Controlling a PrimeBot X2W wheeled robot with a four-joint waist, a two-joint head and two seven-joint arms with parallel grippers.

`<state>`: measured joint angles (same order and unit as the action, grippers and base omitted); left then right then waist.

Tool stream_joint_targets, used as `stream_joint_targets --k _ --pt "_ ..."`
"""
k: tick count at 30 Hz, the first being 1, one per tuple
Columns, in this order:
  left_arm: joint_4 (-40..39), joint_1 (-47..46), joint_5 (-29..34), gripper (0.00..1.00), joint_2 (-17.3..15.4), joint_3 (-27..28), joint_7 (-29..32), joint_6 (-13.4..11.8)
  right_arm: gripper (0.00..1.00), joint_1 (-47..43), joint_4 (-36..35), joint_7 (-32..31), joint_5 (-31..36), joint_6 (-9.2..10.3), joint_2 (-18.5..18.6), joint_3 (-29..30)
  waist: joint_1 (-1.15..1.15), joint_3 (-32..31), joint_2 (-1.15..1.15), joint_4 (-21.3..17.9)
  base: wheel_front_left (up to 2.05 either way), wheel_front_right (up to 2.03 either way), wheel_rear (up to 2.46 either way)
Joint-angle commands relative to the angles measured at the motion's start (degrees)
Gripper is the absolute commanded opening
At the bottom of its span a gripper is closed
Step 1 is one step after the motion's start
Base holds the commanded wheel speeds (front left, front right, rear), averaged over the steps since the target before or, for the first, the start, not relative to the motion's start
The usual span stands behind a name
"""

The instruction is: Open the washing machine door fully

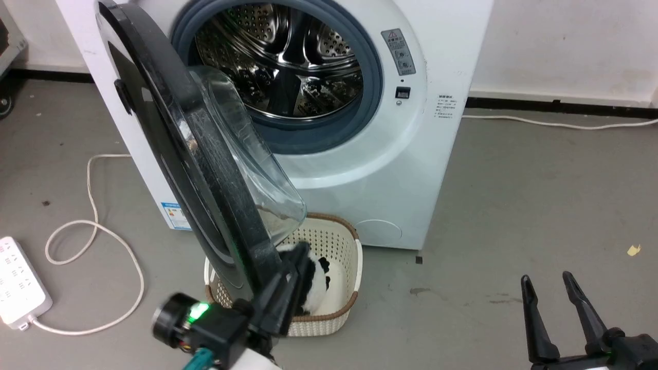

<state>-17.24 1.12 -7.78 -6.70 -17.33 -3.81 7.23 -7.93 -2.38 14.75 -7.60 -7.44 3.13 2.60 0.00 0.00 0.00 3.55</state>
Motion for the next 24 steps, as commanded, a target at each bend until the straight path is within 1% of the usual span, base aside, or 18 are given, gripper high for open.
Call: stream_joint_targets --k 1,5,6,12,13,18,24 --pt "1.29 0.85 -0.36 0.0 -0.24 -0.49 0.68 0.17 1.0 0.05 0.05 0.25 -0.11 -0.05 -0.25 -0.11 0.0 0.63 0.0 0.02 0.0 0.0 0.0" --pt "6.62 1.08 -1.08 0.0 0.11 -0.91 2.09 -0.21 1.0 0.73 0.14 0.25 -0.38 -0.05 -0.25 -0.06 0.0 1.88 0.0 -0.07 0.0 0.0 0.0" --pt "10.5 0.57 -1.4 0.0 0.15 -0.65 1.97 -0.51 1.0 1.08 0.43 0.25 -0.37 -0.05 -0.25 -0.19 0.0 2.69 0.0 -0.06 0.0 0.0 0.0" --pt "15.5 -0.23 -1.85 0.0 0.13 1.07 0.8 -2.16 1.0 1.54 0.68 0.25 -0.36 -0.05 -0.25 0.05 0.0 3.49 0.0 0.59 0.0 0.0 0.0" --pt "16.56 -0.16 -2.13 0.0 0.01 1.41 -0.13 -2.45 1.0 1.36 1.14 0.25 -0.38 -0.05 -0.25 0.04 0.0 3.07 0.0 1.68 0.0 0.0 0.0" --pt "16.88 1.18 -2.66 0.0 -0.16 1.87 -0.77 -3.23 1.0 0.89 1.73 0.25 -0.75 -0.05 -0.25 -0.57 0.0 1.64 0.0 5.03 0.0 0.0 0.0" --pt "16.96 2.84 -3.2 0.0 -1.08 3.03 -0.43 -4.38 1.0 0.12 2.28 0.25 -1.38 -0.05 -0.25 -0.69 0.0 0.33 0.0 11.19 0.0 0.0 0.0"
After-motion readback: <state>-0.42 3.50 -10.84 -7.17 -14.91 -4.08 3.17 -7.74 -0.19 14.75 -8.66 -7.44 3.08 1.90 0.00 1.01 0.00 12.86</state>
